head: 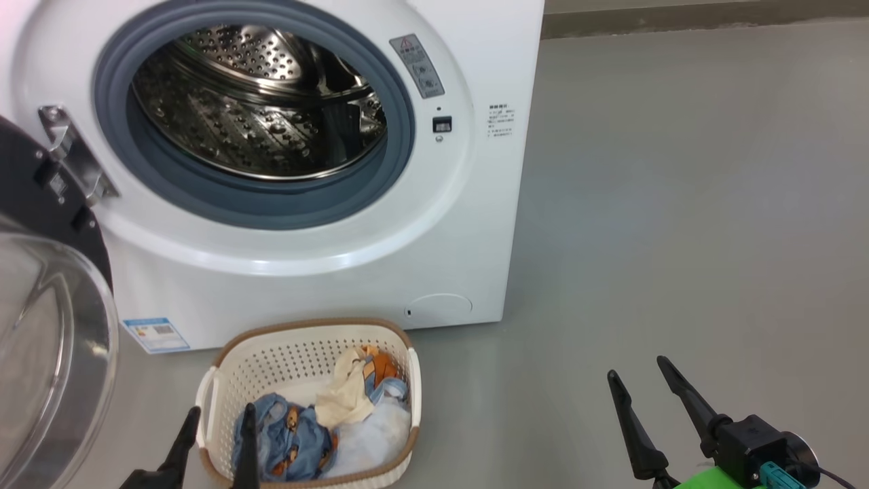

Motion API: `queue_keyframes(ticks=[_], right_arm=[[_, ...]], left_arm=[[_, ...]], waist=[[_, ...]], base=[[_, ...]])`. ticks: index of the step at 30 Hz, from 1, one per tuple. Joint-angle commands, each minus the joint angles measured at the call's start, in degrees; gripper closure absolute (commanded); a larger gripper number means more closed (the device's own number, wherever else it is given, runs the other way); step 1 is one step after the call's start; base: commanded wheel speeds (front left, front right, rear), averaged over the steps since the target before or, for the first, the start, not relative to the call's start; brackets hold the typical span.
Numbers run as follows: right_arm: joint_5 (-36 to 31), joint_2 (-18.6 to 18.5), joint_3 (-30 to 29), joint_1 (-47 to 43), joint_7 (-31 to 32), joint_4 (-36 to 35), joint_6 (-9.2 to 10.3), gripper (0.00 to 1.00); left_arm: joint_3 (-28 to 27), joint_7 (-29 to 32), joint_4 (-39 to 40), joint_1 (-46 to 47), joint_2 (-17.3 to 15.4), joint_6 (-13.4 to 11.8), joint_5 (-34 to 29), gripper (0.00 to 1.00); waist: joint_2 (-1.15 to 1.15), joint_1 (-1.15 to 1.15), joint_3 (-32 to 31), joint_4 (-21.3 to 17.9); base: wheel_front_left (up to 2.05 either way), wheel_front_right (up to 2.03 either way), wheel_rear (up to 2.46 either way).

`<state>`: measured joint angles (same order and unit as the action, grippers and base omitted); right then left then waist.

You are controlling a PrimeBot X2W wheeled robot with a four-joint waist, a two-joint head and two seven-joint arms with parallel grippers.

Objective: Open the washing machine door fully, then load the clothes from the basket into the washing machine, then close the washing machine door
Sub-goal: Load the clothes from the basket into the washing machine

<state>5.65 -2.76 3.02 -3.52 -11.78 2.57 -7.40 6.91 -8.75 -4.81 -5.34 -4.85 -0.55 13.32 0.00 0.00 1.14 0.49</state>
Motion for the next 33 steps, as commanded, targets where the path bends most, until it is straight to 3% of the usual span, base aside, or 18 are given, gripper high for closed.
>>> queue_keyframes(ticks=[1,33], right_arm=[[0.38,-0.12,1.38,1.48,-0.57,-1.32,-0.09,0.0],[0.71,-0.12,1.77,1.97,-0.41,-1.74,-0.09,0.0]], left_arm=[[-1.65,-0.88,1.0,2.77,-0.83,-0.1,0.3,0.0],[-0.61,-2.0,0.46,3.53,-1.32,-1.73,0.82,0.0]], waist=[[0.0,0.0,-0.02,0.08],[0.0,0.0,1.05,0.55]], base=[[1.19,-1.19,0.0],[0.16,-0.16,0.0]])
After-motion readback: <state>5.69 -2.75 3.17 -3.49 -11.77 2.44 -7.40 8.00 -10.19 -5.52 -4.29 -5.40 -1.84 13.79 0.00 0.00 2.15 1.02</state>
